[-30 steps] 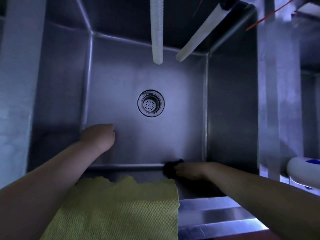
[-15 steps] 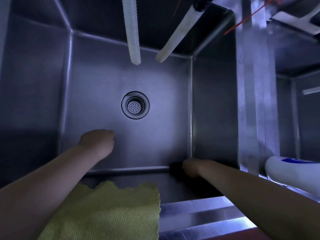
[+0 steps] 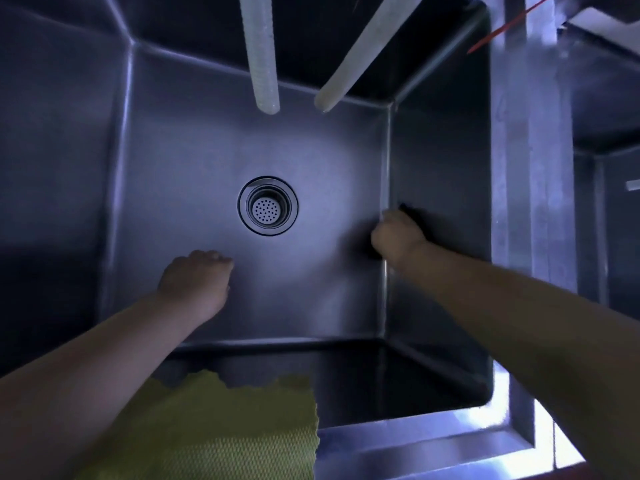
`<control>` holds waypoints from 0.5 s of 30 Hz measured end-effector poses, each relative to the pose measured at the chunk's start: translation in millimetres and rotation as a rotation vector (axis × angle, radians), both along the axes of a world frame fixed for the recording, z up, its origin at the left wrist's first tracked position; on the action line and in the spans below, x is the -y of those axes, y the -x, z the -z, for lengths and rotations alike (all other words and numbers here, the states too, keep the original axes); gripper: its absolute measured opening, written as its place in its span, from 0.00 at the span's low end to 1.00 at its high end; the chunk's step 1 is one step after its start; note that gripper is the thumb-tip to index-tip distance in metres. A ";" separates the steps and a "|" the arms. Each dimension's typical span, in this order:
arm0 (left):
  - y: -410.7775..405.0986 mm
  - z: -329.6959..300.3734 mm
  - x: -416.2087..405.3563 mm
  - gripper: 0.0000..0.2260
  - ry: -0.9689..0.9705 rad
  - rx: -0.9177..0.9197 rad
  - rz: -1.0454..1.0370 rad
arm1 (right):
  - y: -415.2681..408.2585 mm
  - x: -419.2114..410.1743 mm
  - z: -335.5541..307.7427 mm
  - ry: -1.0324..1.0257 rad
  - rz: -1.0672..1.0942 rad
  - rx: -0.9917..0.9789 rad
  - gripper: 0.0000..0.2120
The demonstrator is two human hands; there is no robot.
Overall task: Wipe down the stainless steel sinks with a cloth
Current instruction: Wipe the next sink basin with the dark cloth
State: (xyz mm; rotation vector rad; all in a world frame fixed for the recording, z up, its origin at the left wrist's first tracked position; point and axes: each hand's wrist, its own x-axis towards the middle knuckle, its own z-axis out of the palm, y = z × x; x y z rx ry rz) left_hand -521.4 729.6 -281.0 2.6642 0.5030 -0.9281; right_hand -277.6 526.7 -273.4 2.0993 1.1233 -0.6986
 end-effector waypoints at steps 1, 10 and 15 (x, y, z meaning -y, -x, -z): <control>0.6 2.4 -1.1 0.17 -0.021 -0.008 0.025 | -10.6 -9.6 -1.0 -0.036 -0.024 0.044 0.14; -1.5 27.2 -18.5 0.37 -0.191 -0.160 0.026 | 46.7 9.9 29.4 -0.266 0.036 -0.082 0.25; -0.8 38.8 -12.2 0.39 -0.192 -0.166 0.031 | 109.0 31.5 42.2 -0.375 -0.296 -0.303 0.23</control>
